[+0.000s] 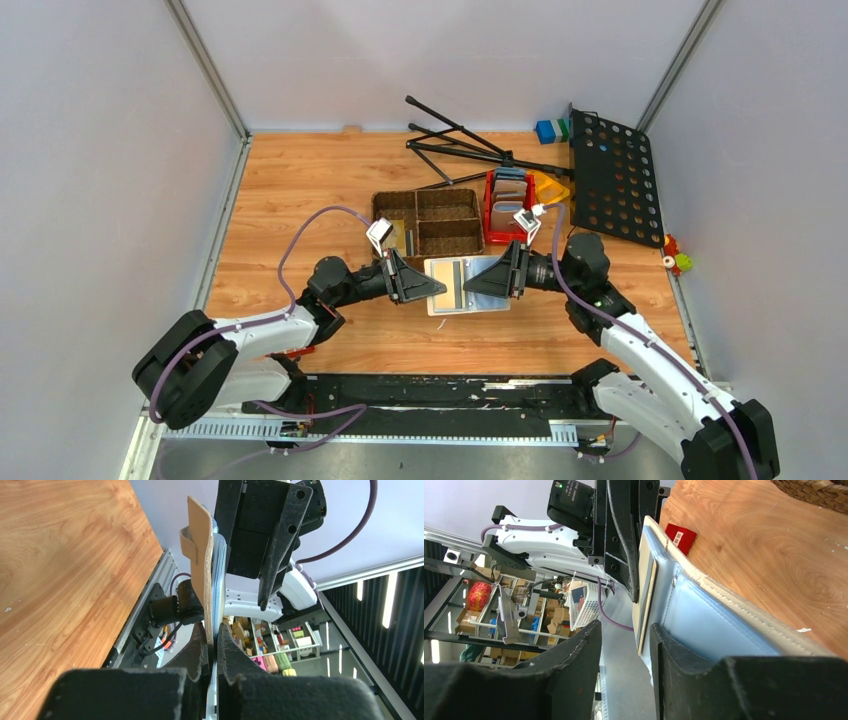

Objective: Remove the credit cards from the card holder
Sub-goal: Remove the credit card from the card holder.

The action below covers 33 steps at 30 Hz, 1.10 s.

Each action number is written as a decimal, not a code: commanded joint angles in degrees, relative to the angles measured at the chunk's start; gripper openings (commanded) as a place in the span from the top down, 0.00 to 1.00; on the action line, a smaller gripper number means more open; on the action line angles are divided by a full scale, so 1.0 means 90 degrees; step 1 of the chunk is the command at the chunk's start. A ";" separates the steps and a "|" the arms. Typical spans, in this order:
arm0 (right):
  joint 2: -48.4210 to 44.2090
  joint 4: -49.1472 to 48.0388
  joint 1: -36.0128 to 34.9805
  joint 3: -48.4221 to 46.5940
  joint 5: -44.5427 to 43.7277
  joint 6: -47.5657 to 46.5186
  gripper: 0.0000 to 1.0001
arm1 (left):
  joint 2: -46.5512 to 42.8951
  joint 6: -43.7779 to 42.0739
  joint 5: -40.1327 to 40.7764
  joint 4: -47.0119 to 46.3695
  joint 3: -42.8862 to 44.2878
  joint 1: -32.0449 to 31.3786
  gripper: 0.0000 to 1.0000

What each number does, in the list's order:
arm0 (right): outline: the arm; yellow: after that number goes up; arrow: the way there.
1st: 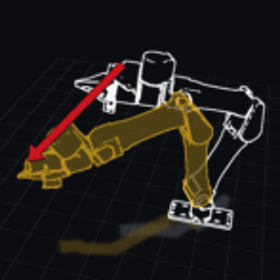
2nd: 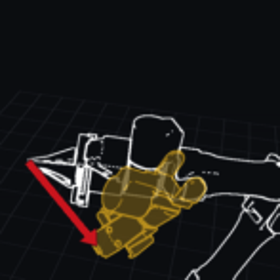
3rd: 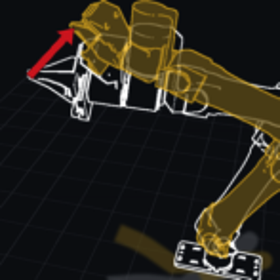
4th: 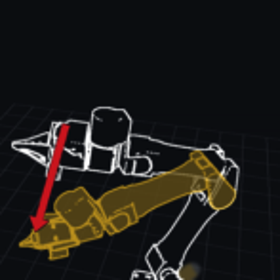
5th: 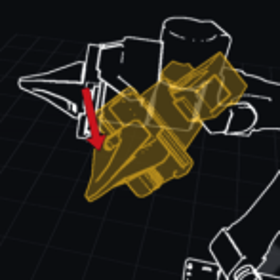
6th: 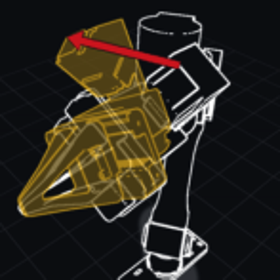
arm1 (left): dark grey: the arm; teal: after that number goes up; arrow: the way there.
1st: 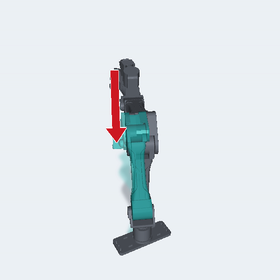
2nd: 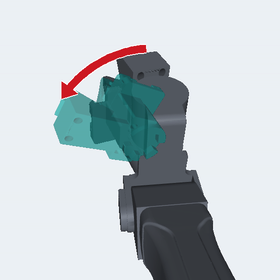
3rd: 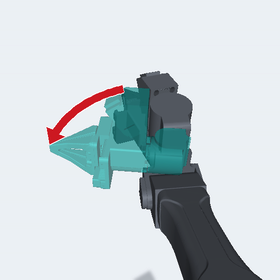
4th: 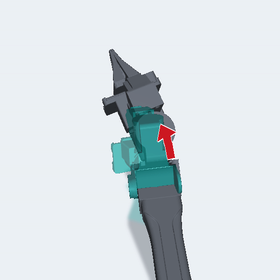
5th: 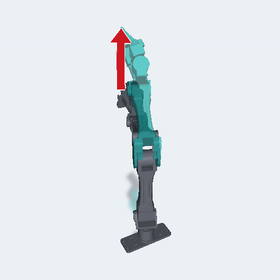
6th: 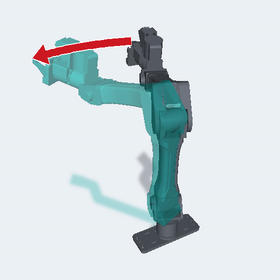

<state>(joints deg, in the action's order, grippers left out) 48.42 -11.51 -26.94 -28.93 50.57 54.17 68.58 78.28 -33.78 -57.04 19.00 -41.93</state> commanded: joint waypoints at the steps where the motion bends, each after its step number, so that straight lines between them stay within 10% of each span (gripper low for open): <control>1: 0.0033 -0.0380 -0.0040 0.0044 0.0133 0.0126 0.63 | -0.0150 -0.0035 -0.0007 -0.0451 0.0056 -0.0077 1.00; 33: 0.0339 -0.0226 -0.0085 0.0134 0.0199 -0.0019 0.71 | -0.0115 0.0291 -0.0087 -0.0954 0.0222 -0.0235 1.00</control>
<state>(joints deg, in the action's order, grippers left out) 50.92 -10.66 -26.94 -28.88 51.77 53.52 68.58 79.15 -33.36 -55.99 19.00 -42.76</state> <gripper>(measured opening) 0.300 0.030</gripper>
